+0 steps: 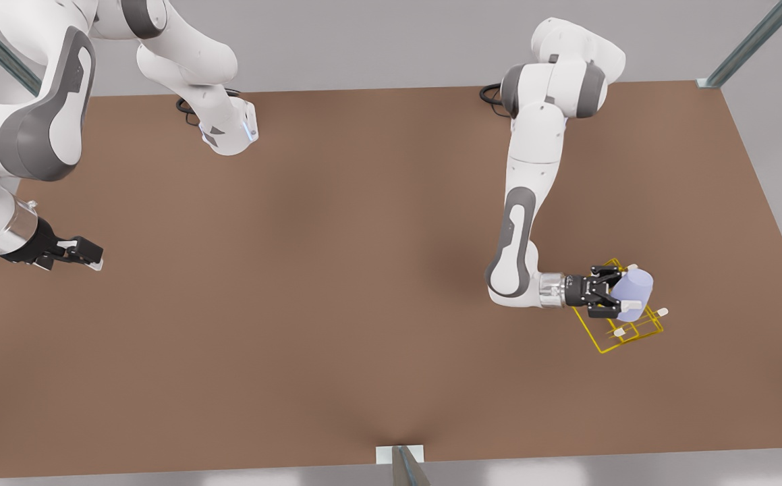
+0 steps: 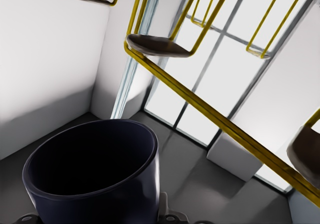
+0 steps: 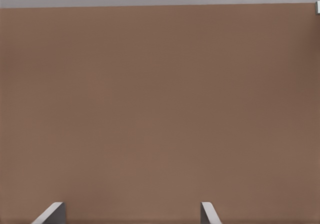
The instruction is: Place the cup on the cup holder
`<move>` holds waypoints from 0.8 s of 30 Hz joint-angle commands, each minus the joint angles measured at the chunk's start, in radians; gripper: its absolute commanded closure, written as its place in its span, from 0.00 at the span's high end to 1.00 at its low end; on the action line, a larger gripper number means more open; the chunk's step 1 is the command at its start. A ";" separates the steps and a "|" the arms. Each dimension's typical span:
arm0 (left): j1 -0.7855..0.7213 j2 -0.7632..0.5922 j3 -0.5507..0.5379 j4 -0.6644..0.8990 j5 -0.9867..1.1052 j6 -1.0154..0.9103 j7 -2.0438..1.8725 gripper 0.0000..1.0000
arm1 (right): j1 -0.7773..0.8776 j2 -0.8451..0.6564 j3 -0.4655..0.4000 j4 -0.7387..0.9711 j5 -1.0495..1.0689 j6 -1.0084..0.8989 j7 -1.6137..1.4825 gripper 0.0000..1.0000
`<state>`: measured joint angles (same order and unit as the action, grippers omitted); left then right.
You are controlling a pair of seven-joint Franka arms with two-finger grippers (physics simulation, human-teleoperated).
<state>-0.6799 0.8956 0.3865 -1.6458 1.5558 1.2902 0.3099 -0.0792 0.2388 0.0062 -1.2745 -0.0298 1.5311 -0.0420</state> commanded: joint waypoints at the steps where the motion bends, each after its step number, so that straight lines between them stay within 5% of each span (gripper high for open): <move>1: 0.000 -0.014 -0.001 0.000 -0.003 0.092 0.069 0.83 | 0.001 -0.001 0.000 0.001 0.001 0.000 -0.004 1.00; 8: 0.049 -0.086 -0.001 -0.051 -0.003 0.353 0.133 0.83 | 0.001 0.000 0.005 0.003 0.002 0.001 -0.006 1.00; 24: 0.053 -0.136 0.006 -0.141 0.000 0.343 0.137 0.83 | -0.001 -0.001 0.005 0.003 0.002 0.004 -0.002 1.00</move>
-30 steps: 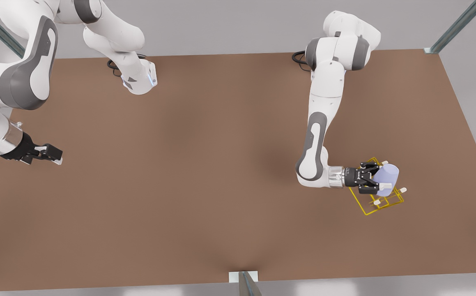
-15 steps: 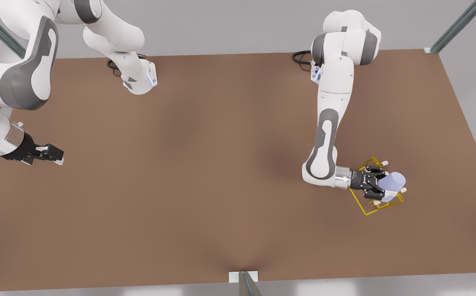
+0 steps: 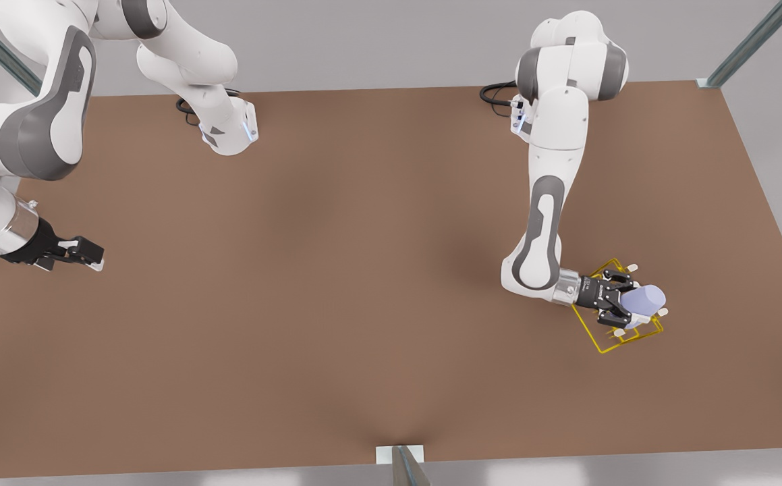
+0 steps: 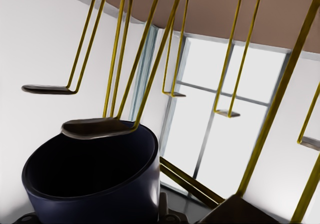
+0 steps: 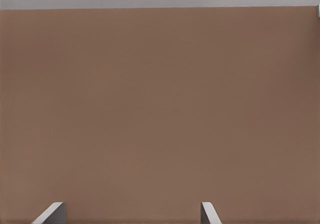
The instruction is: Place the cup on the cup holder
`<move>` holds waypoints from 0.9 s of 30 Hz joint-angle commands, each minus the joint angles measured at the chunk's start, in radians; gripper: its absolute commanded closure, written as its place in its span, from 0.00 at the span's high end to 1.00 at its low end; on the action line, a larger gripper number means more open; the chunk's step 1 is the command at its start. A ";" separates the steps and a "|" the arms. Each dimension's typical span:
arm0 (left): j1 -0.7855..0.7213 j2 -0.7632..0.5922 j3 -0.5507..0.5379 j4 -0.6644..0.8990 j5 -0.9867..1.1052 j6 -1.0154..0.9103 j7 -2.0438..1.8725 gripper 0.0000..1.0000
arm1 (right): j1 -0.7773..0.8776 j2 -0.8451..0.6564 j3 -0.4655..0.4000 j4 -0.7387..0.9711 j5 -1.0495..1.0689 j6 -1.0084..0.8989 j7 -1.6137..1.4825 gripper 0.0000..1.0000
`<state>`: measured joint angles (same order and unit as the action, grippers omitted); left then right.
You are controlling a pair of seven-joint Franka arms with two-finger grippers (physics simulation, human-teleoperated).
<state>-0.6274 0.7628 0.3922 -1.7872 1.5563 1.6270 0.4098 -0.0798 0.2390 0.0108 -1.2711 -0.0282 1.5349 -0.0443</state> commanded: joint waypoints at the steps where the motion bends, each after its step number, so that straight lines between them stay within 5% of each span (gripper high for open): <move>1: -0.001 -0.003 0.001 -0.001 -0.001 0.005 0.037 0.83 | 0.000 0.000 0.000 -0.001 0.001 0.001 0.000 1.00; 15: -0.014 -0.031 -0.003 -0.058 -0.001 -0.039 0.026 0.83 | 0.000 0.002 0.000 -0.001 0.001 0.014 0.000 1.00; 16: -0.014 -0.030 -0.003 -0.058 -0.001 -0.039 0.026 0.86 | 0.000 0.002 0.000 -0.001 0.001 0.014 0.000 1.00; 17: -0.014 -0.031 -0.004 -0.058 -0.001 -0.038 0.026 1.00 | 0.000 0.000 0.000 -0.001 0.001 0.014 0.000 1.00; 27: -0.024 -0.033 -0.004 -0.058 -0.001 -0.061 0.027 1.00 | -0.002 0.000 -0.002 -0.001 0.002 0.013 0.000 1.00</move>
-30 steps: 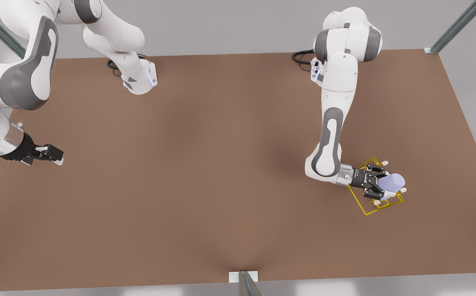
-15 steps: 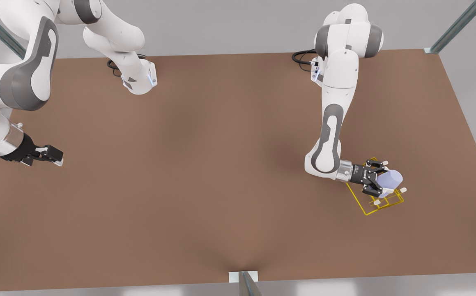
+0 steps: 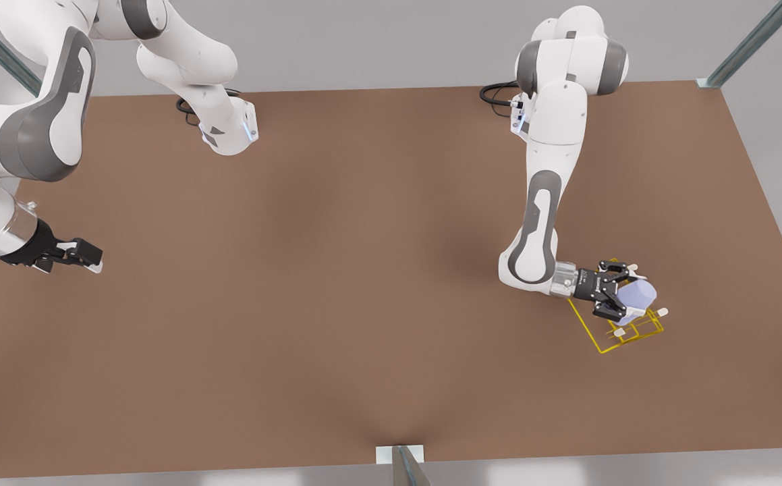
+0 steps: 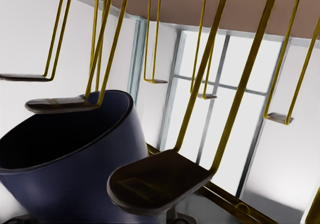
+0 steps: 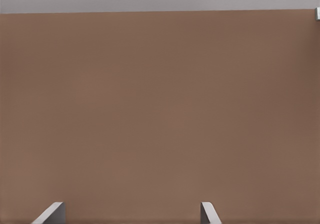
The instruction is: Place the cup on the cup holder
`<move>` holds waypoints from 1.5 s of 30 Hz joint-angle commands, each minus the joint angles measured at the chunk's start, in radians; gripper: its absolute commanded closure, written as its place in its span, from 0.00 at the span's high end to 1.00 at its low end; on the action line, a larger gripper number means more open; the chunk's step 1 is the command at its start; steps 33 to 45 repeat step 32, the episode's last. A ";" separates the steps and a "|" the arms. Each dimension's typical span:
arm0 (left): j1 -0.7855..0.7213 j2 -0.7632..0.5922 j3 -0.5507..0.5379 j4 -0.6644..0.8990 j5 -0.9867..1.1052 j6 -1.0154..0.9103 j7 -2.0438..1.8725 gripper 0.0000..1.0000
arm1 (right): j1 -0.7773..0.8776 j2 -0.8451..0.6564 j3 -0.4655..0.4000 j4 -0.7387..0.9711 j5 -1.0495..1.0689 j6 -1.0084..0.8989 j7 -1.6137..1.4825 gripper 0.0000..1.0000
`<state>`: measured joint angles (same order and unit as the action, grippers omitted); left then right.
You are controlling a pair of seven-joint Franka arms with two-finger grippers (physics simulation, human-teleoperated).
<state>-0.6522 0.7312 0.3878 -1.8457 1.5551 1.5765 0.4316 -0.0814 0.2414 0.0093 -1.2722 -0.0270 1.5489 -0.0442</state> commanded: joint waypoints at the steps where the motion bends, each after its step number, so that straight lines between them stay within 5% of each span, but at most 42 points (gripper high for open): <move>1: -0.003 -0.003 0.000 0.000 0.000 -0.012 0.007 1.00 | 0.000 -0.001 0.000 0.001 0.001 0.000 0.000 1.00; 9: -0.053 -0.124 -0.029 0.080 -0.099 0.000 0.003 1.00 | -0.001 -0.001 0.000 0.001 0.001 -0.001 0.001 1.00; 13: 0.009 -0.121 -0.003 0.551 -1.105 0.112 -0.008 1.00 | -0.001 -0.001 0.000 -0.001 0.001 0.000 0.000 1.00; 15: 0.032 -0.159 0.054 0.595 -1.521 0.112 -0.230 1.00 | -0.001 0.001 0.000 -0.001 0.001 0.000 0.000 1.00; 17: 0.037 -0.216 0.071 0.611 -1.705 0.112 -0.530 1.00 | -0.001 0.007 0.000 -0.001 -0.001 0.000 0.000 1.00; 19: 0.094 -0.296 0.031 0.646 -1.705 0.037 -0.602 1.00 | -0.001 0.007 0.000 -0.001 -0.001 0.000 0.000 1.00; 22: 0.374 -0.435 -0.367 0.625 -1.480 -0.020 -0.591 1.00 | -0.001 0.009 0.000 -0.001 -0.001 0.000 0.000 1.00; 26: 0.491 -0.553 -0.512 0.519 -1.488 -0.010 -0.482 1.00 | -0.001 0.007 0.000 0.001 -0.001 0.000 0.000 1.00; 45: 0.493 -0.593 -0.520 0.464 -1.488 -0.007 -0.465 1.00 | -0.001 0.009 0.000 0.001 -0.001 0.000 0.000 1.00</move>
